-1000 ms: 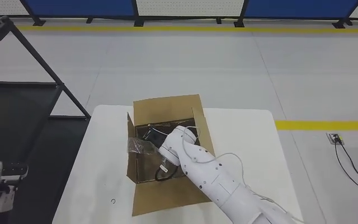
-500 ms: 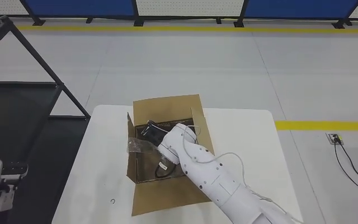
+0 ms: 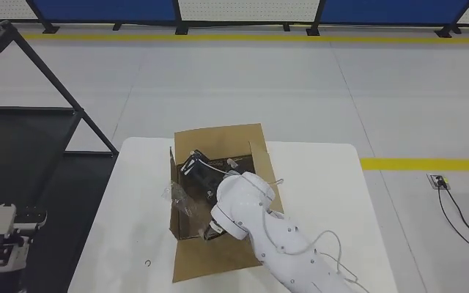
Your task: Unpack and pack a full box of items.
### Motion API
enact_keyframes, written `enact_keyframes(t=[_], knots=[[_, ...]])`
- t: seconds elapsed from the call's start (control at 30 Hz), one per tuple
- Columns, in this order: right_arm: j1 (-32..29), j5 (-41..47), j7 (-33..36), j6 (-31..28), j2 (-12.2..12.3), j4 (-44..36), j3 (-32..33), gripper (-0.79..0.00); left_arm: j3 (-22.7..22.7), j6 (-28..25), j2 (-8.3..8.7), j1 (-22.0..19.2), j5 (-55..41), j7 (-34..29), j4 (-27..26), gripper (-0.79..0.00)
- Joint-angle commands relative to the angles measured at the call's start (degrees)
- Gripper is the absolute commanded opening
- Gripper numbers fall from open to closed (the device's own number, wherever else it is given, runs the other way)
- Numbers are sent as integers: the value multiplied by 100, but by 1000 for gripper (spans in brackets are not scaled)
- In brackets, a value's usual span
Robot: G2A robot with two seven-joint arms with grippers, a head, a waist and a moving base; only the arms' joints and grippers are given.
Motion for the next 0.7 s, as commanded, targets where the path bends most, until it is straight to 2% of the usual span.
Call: enact_keyframes(t=[0.0,0.67], knots=[[-83,-33,32,-99,11,-141,12,-49,2,2,2,-24,-4,4,17,0],[-421,1628,-414,-1274,51,-1075,517,-28,-21,9,13,-159,-62,72,163,0]])
